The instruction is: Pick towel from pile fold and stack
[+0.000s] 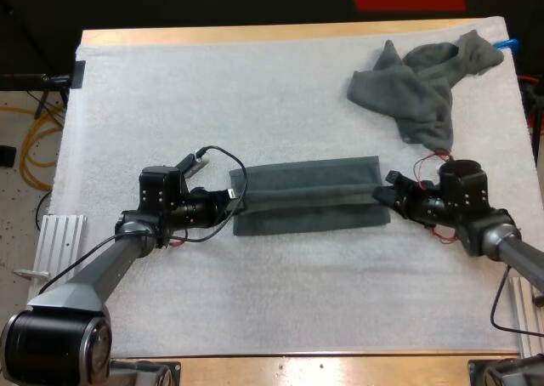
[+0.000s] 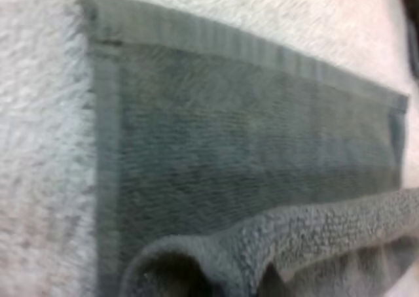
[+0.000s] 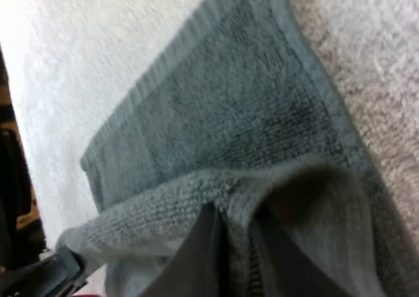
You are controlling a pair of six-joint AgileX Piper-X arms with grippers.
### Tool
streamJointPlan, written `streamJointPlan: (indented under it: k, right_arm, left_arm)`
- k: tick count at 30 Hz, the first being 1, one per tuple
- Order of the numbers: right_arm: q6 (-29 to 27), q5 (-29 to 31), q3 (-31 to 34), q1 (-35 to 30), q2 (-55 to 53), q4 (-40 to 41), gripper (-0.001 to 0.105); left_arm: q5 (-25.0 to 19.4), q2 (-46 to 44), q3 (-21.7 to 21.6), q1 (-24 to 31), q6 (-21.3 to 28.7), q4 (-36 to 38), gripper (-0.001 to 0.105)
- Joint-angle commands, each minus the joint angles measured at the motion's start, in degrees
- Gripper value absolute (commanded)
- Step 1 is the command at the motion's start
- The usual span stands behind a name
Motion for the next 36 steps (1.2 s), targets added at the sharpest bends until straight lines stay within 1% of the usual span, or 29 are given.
streamJointPlan:
  k: [1, 3, 5, 7, 8, 10, 11, 12, 13, 14, 15, 17, 22, 23, 25, 27, 28, 30, 31, 33, 34, 36]
  right_arm:
    - [-0.3, -0.6, -1.0, 0.0, 0.6, -0.4, 0.000]
    - [-0.3, -0.5, -1.6, 0.0, 1.4, -0.4, 0.000]
    - [-0.3, -0.5, -1.9, 0.0, 1.7, -0.4, 0.000]
    - [-0.3, -0.5, -2.1, 0.0, 1.7, -0.4, 0.000]
    - [-0.3, -0.4, -2.3, 0.0, 1.9, -0.4, 0.002]
    - [-0.3, -0.5, -2.6, 0.0, 2.0, -0.8, 0.013]
    - [-0.3, -0.5, -2.6, 0.0, 1.9, -1.2, 0.021]
    - [-0.3, -0.5, -2.6, 0.0, 1.9, -2.4, 0.033]
    - [-0.3, -0.5, -2.6, 0.0, 1.9, -2.9, 0.040]
    - [-0.3, -0.5, -2.6, 0.0, 1.9, -4.6, 0.052]
    - [-0.3, -0.5, -2.6, 0.0, 1.9, -6.7, 0.060]
    - [-0.3, -0.5, -2.7, 0.0, 1.9, -10.1, 0.064]
    - [-0.9, 0.4, -4.4, 0.0, 1.9, -16.2, 0.064]
    - [-1.6, 0.4, -5.1, 0.0, 1.9, -17.5, 0.064]
    - [-4.8, 0.1, -6.6, 0.0, 1.8, -16.9, 0.064]
    - [-8.1, 0.0, -8.5, 0.0, 0.9, -13.6, 0.064]
    - [-9.5, 0.2, -9.0, 0.0, 0.5, -12.3, 0.064]
    - [-13.8, 1.6, -11.0, 0.0, -1.2, -6.2, 0.064]
    - [-14.7, 2.2, -11.3, 0.0, -1.6, -4.9, 0.064]
    - [-19.8, 4.7, -13.1, 0.0, -3.8, 2.4, 0.064]
    - [-21.1, 5.1, -13.5, 0.0, -4.5, 4.3, 0.064]
    - [-25.4, 6.5, -14.8, 0.0, -7.2, 10.8, 0.064]
  left_arm:
    - [-2.2, -0.3, -0.4, 0.0, 0.0, -0.2, 0.000]
    - [-3.2, -0.3, -0.4, 0.0, 1.0, -0.2, 0.000]
    - [-3.2, -0.3, -0.4, 0.0, 2.9, -0.2, 0.000]
    - [-3.1, -0.3, -0.4, 0.0, 3.8, -0.2, 0.004]
    - [-3.1, -0.3, -0.4, 0.0, 4.2, -0.3, 0.008]
    - [-3.1, -0.3, -0.4, 0.0, 4.3, -0.9, 0.018]
    - [-3.1, -0.3, -0.4, 0.0, 4.3, -1.6, 0.025]
    - [-3.1, -0.3, -0.4, 0.0, 4.1, -2.2, 0.033]
    - [-3.1, -0.3, -0.5, 0.0, 4.1, -2.6, 0.035]
    - [-3.1, -0.3, -0.7, 0.0, 4.0, -3.4, 0.041]
    - [-3.1, -0.3, -1.0, 0.0, 4.0, -4.2, 0.043]
    - [-3.1, -0.3, -1.6, 0.0, 4.0, -5.3, 0.043]
    - [-3.0, -0.3, -5.0, 0.1, 4.0, -6.8, 0.042]
    - [-2.3, -0.4, -6.1, 0.1, 4.3, -6.8, 0.042]
    - [-1.6, -1.2, -7.3, 0.1, 5.7, -6.3, 0.043]
    - [-1.7, -3.8, -8.5, 0.1, 9.4, -3.8, 0.043]
    - [-1.7, -4.7, -8.8, 0.1, 10.3, -3.1, 0.044]
    - [-1.8, -8.2, -9.4, 0.1, 14.2, 0.8, 0.052]
    - [-2.2, -9.3, -9.6, 0.1, 15.2, 2.1, 0.056]
    - [-3.7, -13.3, -10.0, 0.1, 18.1, 6.6, 0.066]
    - [-3.8, -14.5, -10.0, 0.1, 18.8, 7.7, 0.068]
    - [-4.8, -19.1, -10.0, 0.1, 19.8, 12.3, 0.069]
